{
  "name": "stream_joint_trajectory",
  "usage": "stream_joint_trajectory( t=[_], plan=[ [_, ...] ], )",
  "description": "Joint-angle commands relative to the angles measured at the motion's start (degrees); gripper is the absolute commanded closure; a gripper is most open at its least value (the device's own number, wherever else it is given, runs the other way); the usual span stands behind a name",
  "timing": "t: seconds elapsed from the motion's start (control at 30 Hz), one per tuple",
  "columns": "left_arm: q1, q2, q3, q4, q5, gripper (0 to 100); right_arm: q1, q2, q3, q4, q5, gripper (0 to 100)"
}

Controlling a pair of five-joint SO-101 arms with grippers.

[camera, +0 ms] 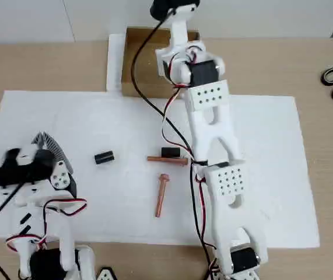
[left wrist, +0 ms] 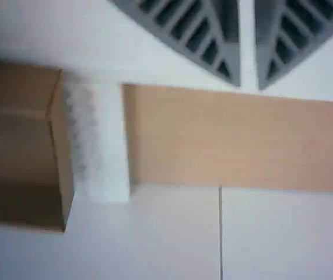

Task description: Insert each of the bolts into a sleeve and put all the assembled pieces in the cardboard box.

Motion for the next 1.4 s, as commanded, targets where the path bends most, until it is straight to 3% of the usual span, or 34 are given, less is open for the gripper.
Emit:
stream_joint_trajectory(
  t=[0.0, 0.2, 0.4, 0.53, 0.67, 0.87, 1.1, 1.37],
  plan=[
    [1.67, -0.26, -0.13, 0.7, 2.73, 99, -0.57, -7.87, -2.73, 13.67, -0.35, 77.9],
    [0.18, -0.26, -0.48, 6.24, 2.81, 99, -3.47, -8.92, 8.7, 16.4, -0.18, 77.9],
    [-13.27, -0.26, -3.12, 6.51, 2.81, 99, -15.43, -16.22, 26.02, 16.13, 7.12, 77.9],
    [-23.56, -0.35, -3.12, 6.59, 2.81, 99, -21.85, -18.59, 28.66, 15.69, 7.56, 77.9],
    [-29.01, -0.44, -3.21, 6.59, 2.81, 99, -25.63, -18.68, 29.98, 15.96, 7.56, 77.7],
    [-29.36, -0.44, -3.12, 6.59, 2.9, 99, -30.29, -18.51, 33.58, 15.52, 7.47, 77.8],
    [-29.36, -0.53, -3.12, 6.59, 2.99, 99, -30.37, -17.1, 33.76, 15.52, 8.09, 77.9],
    [-29.36, -0.53, -3.03, 6.59, 3.08, 99, -31.6, -9.27, 33.67, 13.14, 22.68, 77.9]
  ],
)
